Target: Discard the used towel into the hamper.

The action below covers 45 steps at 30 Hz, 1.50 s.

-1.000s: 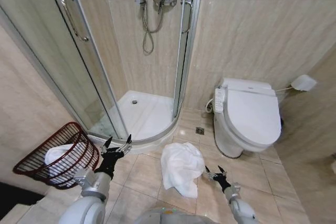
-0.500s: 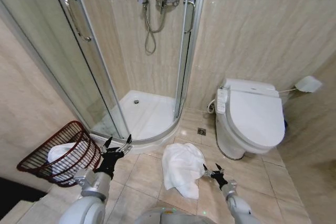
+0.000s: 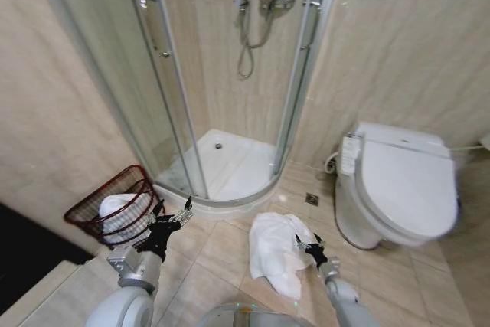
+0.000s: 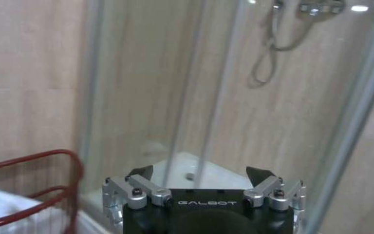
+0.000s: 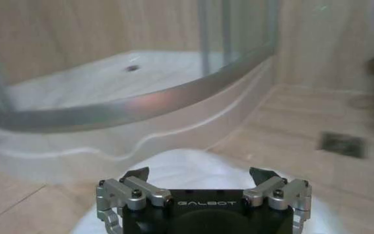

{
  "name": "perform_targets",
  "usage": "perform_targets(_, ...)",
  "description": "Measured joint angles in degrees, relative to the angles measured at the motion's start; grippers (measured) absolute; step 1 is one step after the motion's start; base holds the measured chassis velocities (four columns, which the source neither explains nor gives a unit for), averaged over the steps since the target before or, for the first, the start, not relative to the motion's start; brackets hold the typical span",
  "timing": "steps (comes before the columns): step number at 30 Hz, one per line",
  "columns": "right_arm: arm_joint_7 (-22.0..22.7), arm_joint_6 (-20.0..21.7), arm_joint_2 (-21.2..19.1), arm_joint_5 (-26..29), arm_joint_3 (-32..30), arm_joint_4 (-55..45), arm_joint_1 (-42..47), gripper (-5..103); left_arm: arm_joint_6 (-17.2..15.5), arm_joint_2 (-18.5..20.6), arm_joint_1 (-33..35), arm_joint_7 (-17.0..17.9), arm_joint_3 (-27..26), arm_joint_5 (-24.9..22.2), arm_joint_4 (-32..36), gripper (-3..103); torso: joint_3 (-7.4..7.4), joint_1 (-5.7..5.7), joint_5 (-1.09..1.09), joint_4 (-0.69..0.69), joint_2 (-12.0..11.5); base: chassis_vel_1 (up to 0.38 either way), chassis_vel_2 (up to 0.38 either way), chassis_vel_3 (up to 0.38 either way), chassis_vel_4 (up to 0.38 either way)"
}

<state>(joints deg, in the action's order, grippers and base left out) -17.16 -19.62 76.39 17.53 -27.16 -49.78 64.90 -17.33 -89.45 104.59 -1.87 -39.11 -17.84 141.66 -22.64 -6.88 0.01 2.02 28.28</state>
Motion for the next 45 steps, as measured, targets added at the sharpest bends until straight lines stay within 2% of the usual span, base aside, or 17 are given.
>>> perform_targets(7, 7.3, 4.3, 3.6, -8.4, 0.8, 1.5, 0.0, 100, 0.0, 0.0, 0.0, 0.0, 0.0, 0.0, 0.0, 97, 0.19, 0.14, -0.01, 0.00, -0.3, 0.128, 0.123, 0.133, 0.129)
perform_targets(14, 9.9, 8.7, 6.2, -15.9, 1.7, 3.1, 0.0, 100, 0.0, 0.0, 0.0, 0.0, 0.0, 0.0, 0.0, 97, 0.29, 0.19, -0.02, 0.00, -0.5, 0.088, 0.074, 0.075, 0.066)
perform_targets(15, 9.9, 8.7, 6.2, -15.9, 1.7, 3.1, 0.0, 100, 0.0, 0.0, 0.0, 0.0, 0.0, 0.0, 0.0, 97, 0.29, 0.19, -0.02, 0.00, -0.5, 0.000, 0.000, 0.000, 0.000)
perform_targets(19, 14.9, 10.0, 7.7, -24.2, -0.5, 8.8, -2.4, 100, 0.0, 0.0, 0.0, 0.0, 0.0, 0.0, 0.0, 97, 0.29, 0.19, -0.01, -0.01, -0.5, 0.000, 0.000, 0.000, 0.000)
perform_targets(22, 16.5, 10.1, 7.2, -26.4, -1.2, 8.8, -2.0, 100, 0.0, 0.0, 0.0, 0.0, 0.0, 0.0, 0.0, 97, 0.29, 0.19, 0.00, 0.00, -0.5, 0.000, 0.000, 0.000, 0.000)
perform_targets(27, 17.6, 10.5, 5.7, -27.1, -1.8, 8.0, -0.9, 100, 0.0, 0.0, 0.0, 0.0, 0.0, 0.0, 0.0, 97, 0.29, 0.19, -0.01, -0.02, -0.5, 0.000, 0.000, 0.000, 0.000)
perform_targets(31, 15.6, 10.2, 4.6, -25.3, -2.5, 8.9, -0.9, 102, 0.0, 0.0, 0.0, 0.0, 0.0, 0.0, 0.0, 97, 0.29, 0.19, -0.03, -0.02, -0.5, 0.000, 0.000, 0.000, 0.000)
perform_targets(33, 14.7, 10.2, 4.5, -23.8, -2.6, 9.3, -1.1, 96, 0.0, 0.0, 0.0, 0.0, 0.0, 0.0, 0.0, 97, 0.28, 0.19, 0.00, -0.01, -0.5, 0.000, 0.000, 0.000, 0.000)
perform_targets(35, 14.6, 10.2, 4.6, -23.4, -2.6, 9.4, -1.2, 96, 0.0, 0.0, 0.0, 0.0, 0.0, 0.0, 0.0, 97, 0.28, 0.19, -0.01, 0.00, -0.5, 0.000, 0.000, 0.000, 0.000)
perform_targets(43, 14.3, 9.7, 4.5, -20.6, -2.8, 8.4, -0.6, 69, 0.0, 0.0, 0.0, 0.0, 0.0, 0.0, 0.0, 97, 0.27, 0.18, -0.01, -0.01, -0.4, 0.000, 0.000, 0.000, 0.000)
perform_targets(45, 13.9, 9.7, 4.4, -20.4, -2.8, 8.0, -0.3, 69, 0.0, 0.0, 0.0, 0.0, 0.0, 0.0, 0.0, 97, 0.27, 0.18, -0.01, -0.01, -0.4, 0.000, 0.000, 0.000, 0.000)
